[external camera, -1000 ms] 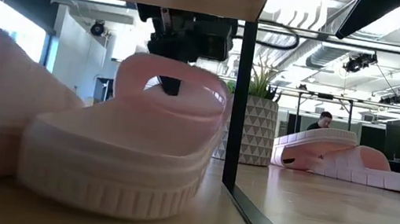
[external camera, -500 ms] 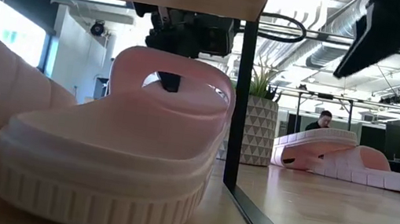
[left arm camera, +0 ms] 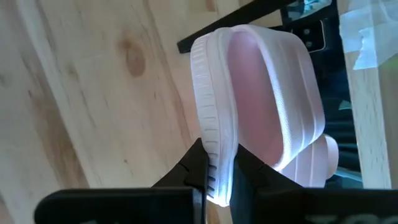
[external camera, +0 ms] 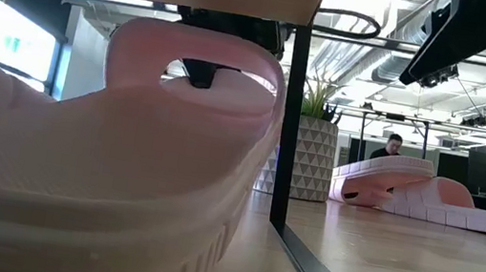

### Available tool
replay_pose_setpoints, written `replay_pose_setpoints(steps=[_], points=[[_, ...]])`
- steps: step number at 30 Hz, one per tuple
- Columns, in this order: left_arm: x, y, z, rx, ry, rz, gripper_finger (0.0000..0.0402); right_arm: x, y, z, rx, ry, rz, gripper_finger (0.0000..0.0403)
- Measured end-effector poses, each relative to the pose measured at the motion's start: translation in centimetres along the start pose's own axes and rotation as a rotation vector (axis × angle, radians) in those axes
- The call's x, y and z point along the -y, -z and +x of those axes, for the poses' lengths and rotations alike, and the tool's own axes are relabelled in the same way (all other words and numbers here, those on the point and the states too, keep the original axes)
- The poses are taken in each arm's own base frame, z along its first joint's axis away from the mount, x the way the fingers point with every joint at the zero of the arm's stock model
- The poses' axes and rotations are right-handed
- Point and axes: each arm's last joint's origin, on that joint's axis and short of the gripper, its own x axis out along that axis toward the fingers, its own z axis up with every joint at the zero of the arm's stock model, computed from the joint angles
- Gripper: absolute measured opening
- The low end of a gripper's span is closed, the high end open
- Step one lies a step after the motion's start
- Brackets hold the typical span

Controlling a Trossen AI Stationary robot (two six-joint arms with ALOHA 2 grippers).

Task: Pick and place slides into the shelf
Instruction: Put the pink slide under the shelf

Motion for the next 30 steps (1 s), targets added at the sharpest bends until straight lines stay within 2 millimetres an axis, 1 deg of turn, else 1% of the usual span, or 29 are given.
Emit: replay_pose_setpoints(steps=[11, 16, 19, 26, 28, 30], points=[[1.6, -0.7, 1.5, 0.001, -0.027, 0.076, 0.0019, 0.0, -0.1, 0.0, 0.006, -0.005, 0.009, 0.0161], [1.9, -0.8, 1.7, 0.002, -0.025, 0.09, 0.0019, -0.1, -0.1, 0.0, 0.012, -0.009, 0.014, 0.0161], [1.8, -0.8, 1.7, 0.0, -0.038, 0.085, 0.002, -0.1, -0.2, 0.0, 0.017, -0.012, 0.017, 0.0161], [1.1, -0.5, 1.4, -0.028, -0.159, 0.061, 0.0022, -0.1, -0.2, 0.0, 0.022, -0.014, 0.021, 0.0161], [0.6, -0.3, 1.0, -0.036, -0.163, 0.057, 0.0027, -0.1, -0.3, 0.0, 0.023, -0.014, 0.021, 0.0161], [0.6, -0.2, 0.9, -0.042, -0.133, 0.075, 0.0029, -0.1, -0.3, 0.0, 0.023, -0.014, 0.021, 0.0161]])
